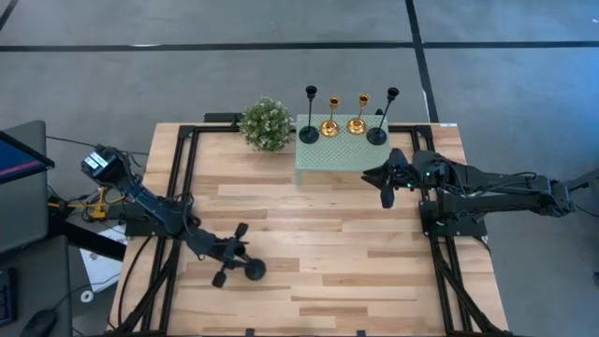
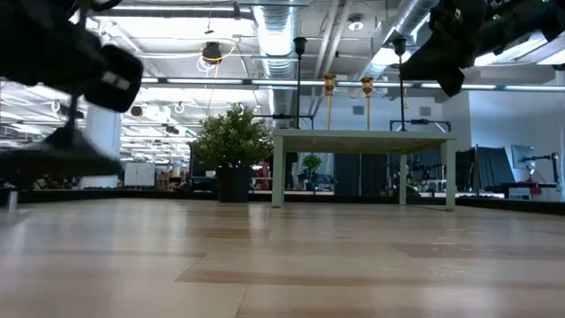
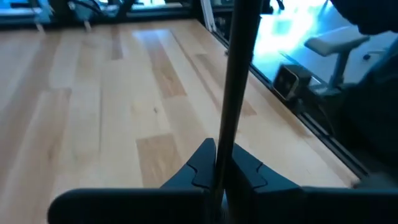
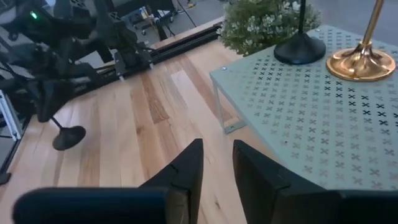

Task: Pick & Place candle stick holders
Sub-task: Put the black candle holder on the shelf

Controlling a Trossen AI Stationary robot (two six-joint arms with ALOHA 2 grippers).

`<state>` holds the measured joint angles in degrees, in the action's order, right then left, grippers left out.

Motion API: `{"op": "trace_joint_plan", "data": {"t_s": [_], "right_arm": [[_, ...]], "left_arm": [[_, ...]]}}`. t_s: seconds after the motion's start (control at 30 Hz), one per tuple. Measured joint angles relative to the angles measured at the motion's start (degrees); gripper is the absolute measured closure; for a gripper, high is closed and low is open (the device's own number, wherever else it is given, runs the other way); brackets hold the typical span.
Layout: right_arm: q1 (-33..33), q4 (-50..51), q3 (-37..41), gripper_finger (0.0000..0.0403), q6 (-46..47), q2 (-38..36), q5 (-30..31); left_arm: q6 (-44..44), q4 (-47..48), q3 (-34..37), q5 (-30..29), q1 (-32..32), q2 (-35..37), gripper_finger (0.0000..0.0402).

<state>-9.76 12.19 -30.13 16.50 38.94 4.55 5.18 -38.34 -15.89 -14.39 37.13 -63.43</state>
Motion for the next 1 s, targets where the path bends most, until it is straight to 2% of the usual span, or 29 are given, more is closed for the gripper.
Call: {"op": "trace_joint_plan", "data": {"t_s": [0.1,0.27,0.37,0.53,0.7,0.87,1.0], "right_arm": [[0.0,0.9,0.0,0.0338,-1.1,0.0,-1.5],[0.0,2.3,0.0,0.0381,-4.9,-0.1,-10.7],[0.0,3.4,0.0,0.0398,-4.8,-1.5,-13.4],[0.0,6.5,0.0,0.0401,-2.0,-5.9,-11.3],[0.0,10.6,0.0,0.0402,-2.6,-14.4,-7.8],[0.0,19.0,0.0,0.0402,-2.6,-21.0,-7.5],[0.0,21.0,0.0,0.0402,1.2,-23.3,-7.5]], "left_arm": [[-0.7,2.3,-2.7,-0.2,-1.4,0.0,0.0389],[-0.6,7.4,-6.7,-0.7,-6.2,0.0,0.0389],[-0.6,7.5,-8.5,-0.6,-9.9,0.0,0.0389],[-0.6,7.5,-11.4,0.3,-16.5,0.0,0.0389],[-1.1,7.6,-14.3,0.7,-22.7,0.0,0.0389],[-2.5,8.2,-18.3,4.5,-27.4,-1.5,0.0389],[-2.6,12.0,-23.9,5.3,-29.9,-4.7,0.0389]]}}
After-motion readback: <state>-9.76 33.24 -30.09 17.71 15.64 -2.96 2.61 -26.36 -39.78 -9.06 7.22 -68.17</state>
